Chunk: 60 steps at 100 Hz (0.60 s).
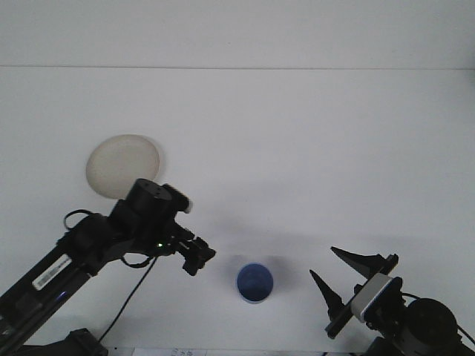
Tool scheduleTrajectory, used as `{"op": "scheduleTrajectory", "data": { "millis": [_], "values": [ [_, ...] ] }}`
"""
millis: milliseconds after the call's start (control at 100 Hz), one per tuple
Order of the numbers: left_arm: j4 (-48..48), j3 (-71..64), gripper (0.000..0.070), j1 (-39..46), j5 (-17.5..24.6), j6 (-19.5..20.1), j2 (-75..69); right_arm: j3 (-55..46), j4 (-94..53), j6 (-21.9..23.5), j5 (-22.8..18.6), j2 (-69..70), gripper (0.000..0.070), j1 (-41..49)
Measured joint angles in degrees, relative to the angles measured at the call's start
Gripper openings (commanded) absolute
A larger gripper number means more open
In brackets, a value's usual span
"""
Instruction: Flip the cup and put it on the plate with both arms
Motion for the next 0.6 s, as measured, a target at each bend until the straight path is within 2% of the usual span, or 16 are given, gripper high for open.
{"op": "scheduleTrajectory", "data": {
  "millis": [190,600],
  "values": [
    [1.03,1.97,0.0473,-7.37,-4.52,0.2,9.53,0.0,0.0,-0.07,0.9,0.0,0.0416,0.0],
    [7.19,2.12,0.0466,-13.35,-4.68,-0.09,18.53,0.0,0.0,-0.13,1.01,0.0,0.0416,0.0]
  ]
}}
